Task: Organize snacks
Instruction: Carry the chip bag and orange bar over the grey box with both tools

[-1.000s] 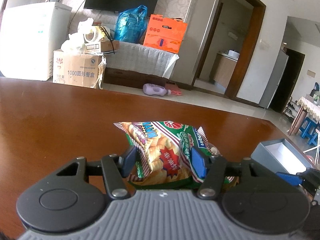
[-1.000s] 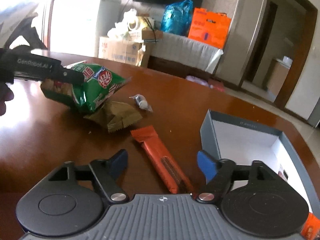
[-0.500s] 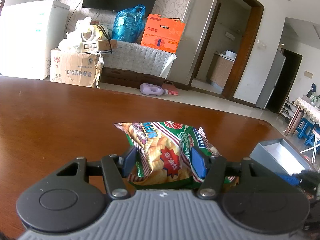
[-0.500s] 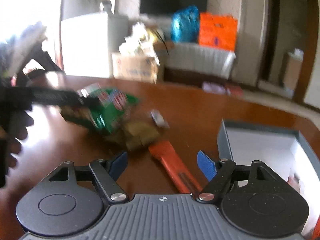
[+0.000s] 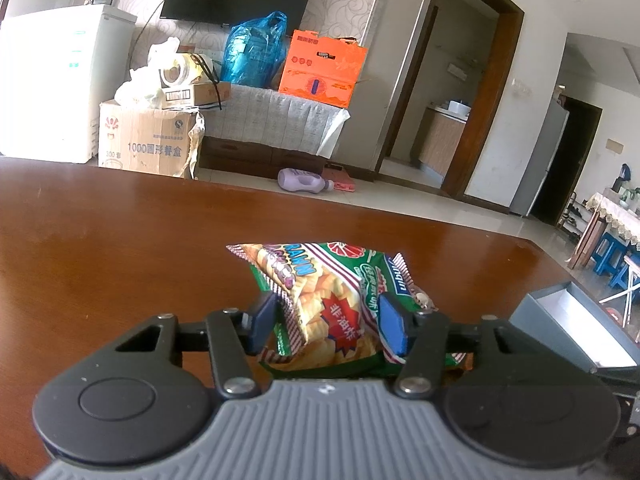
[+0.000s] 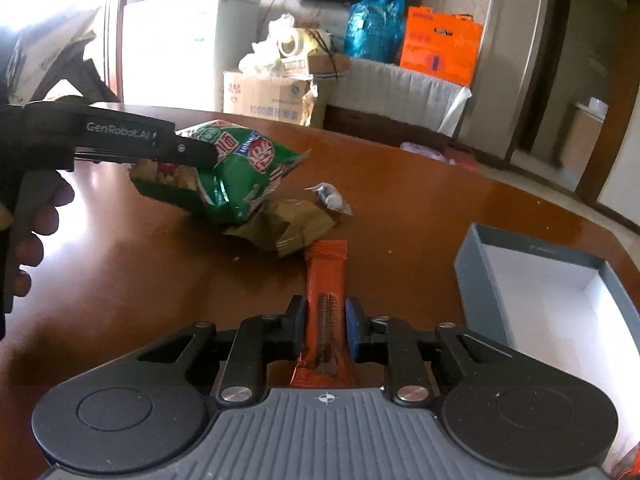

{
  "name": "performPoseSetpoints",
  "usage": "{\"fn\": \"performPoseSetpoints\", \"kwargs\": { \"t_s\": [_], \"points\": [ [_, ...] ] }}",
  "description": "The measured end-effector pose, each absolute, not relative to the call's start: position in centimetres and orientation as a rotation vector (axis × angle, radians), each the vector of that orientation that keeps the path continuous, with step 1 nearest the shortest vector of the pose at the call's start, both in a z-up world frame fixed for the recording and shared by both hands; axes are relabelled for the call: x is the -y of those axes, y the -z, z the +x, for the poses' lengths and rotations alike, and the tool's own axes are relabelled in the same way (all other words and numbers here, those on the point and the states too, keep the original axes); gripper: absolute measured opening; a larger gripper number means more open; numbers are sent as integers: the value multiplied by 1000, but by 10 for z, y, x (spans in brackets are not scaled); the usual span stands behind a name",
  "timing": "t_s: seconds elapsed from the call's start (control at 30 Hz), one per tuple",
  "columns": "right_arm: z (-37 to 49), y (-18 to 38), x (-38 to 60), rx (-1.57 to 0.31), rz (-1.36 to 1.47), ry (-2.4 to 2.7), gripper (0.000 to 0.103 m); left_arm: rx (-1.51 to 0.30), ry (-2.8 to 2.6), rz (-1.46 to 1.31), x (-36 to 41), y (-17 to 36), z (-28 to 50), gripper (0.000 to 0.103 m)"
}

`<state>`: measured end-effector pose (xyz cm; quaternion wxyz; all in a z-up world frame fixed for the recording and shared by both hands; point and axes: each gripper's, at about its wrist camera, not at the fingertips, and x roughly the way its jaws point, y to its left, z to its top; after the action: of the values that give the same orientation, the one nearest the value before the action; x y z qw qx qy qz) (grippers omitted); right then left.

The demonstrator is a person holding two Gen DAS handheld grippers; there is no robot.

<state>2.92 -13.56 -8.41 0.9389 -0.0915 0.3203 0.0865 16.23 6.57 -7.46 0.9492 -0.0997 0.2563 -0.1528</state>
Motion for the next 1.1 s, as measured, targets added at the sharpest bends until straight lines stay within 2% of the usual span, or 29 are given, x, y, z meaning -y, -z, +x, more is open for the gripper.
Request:
{"fn": "performPoseSetpoints", "kwargs": {
  "t_s": [0.6,1.1],
  "points": [
    [-22,57,134,-650,-157,-207,23,-505,313,-190,-82,51,114,50],
    [-56,27,143,-562,-127,-213,23,-449,371,-113,-66,14,51,50]
  ]
}}
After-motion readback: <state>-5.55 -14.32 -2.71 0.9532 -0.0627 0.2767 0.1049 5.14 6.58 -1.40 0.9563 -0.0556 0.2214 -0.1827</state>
